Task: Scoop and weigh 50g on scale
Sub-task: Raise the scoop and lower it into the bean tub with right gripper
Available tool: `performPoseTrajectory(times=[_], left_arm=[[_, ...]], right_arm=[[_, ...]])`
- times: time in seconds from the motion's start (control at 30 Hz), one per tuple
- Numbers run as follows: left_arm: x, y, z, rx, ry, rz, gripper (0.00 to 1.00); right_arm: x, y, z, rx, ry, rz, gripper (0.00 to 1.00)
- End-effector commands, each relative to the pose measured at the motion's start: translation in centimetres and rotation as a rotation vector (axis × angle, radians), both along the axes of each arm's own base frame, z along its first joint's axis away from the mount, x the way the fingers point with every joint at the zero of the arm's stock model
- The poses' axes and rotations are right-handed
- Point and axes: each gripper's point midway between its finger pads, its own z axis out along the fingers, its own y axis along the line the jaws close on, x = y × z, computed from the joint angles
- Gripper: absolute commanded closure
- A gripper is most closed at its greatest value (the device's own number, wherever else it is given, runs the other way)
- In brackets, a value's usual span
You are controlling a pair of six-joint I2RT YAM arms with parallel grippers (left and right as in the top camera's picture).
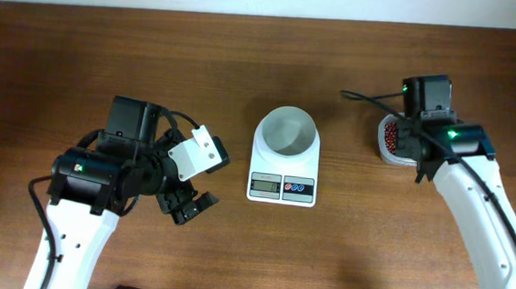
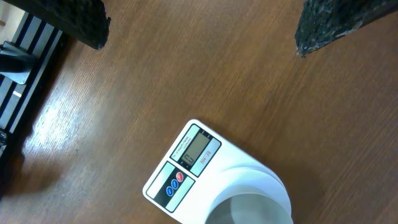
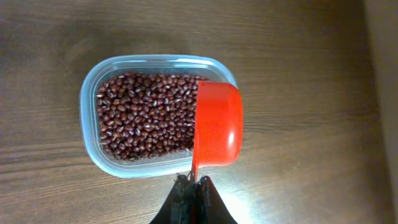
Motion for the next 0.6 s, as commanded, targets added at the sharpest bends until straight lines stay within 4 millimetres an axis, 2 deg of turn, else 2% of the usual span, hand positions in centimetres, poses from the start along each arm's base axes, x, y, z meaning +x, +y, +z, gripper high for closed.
performPoseTrajectory(times=[0.0,0.27,0.43,0.57], left_arm=[[-0.2,-0.1,-0.1,-0.007,0.010,0.006,0.01],[-0.2,-0.1,-0.1,-0.007,0.010,0.006,0.01],[-0.2,-0.1,-0.1,-0.006,0.010,0.006,0.01],[-0.2,-0.1,-0.1,-0.006,0.010,0.006,0.01]], right_arm=[[0.9,-0.1,-0.9,0.010,0.054,0.088,0.96],[1.7,-2.1,-5.6,0.015,0.164,0.032,0.96],[2.3,-2.8,-6.4,0.032,0.164,0.012,0.96],[2.4,-2.7,-5.9,0.097,0.169,0.015,0.96]])
